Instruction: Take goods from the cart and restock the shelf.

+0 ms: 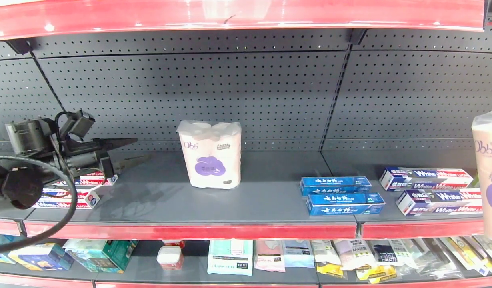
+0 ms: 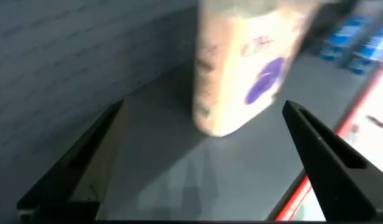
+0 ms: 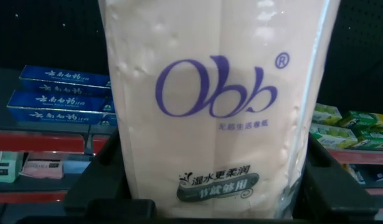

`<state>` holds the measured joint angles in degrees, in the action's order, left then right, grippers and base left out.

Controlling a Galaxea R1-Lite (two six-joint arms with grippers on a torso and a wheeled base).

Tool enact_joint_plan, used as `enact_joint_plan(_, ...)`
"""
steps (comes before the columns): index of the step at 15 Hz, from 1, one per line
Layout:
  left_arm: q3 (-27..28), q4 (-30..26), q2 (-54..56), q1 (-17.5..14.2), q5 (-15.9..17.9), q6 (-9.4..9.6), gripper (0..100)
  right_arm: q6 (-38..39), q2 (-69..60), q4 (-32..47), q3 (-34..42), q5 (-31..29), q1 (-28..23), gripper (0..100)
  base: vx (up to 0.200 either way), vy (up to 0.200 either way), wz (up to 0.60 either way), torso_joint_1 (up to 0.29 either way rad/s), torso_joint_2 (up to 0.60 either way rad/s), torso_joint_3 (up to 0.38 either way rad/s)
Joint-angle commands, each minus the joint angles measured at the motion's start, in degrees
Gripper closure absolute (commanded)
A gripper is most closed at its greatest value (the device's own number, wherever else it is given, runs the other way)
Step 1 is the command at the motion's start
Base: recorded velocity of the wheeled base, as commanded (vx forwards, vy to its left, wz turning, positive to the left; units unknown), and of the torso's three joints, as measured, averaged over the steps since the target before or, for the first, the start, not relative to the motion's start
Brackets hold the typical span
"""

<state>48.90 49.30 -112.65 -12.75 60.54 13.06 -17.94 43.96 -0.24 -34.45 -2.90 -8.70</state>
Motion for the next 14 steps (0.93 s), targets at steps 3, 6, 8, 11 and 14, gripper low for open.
enact_joint_plan(3, 5.8, 0.4, -7.7, 1.3, 4.1, 0.04, 0, 0.0, 1.9, -0.1, -0.4, -0.4, 0.0, 100, 0.000, 0.000, 0.00, 0.000, 0.00, 0.000)
enact_joint_plan(6, 9.1, 0.5, -10.9, 3.8, 6.4, -0.05, 0, 0.0, 2.1, -0.1, -0.2, -0.6, 0.0, 100, 0.000, 0.000, 0.00, 0.000, 0.00, 0.000)
enact_joint_plan(8, 10.0, 0.7, -11.6, 4.9, 6.8, -0.40, 0, 0.0, 2.1, -0.1, -0.3, -0.6, -0.1, 100, 0.000, 0.000, 0.00, 0.000, 0.00, 0.000)
enact_joint_plan(11, 15.4, 0.6, -14.1, 6.0, 7.7, -0.75, 0, -0.1, 1.8, -0.1, -0.3, -0.8, -0.1, 100, 0.000, 0.000, 0.00, 0.000, 0.00, 0.000)
enact_joint_plan(14, 18.2, 0.7, -15.3, 7.8, 8.7, -1.45, 0, -0.8, 1.4, 0.0, 0.3, -0.8, -0.2, 100, 0.000, 0.000, 0.00, 0.000, 0.00, 0.000)
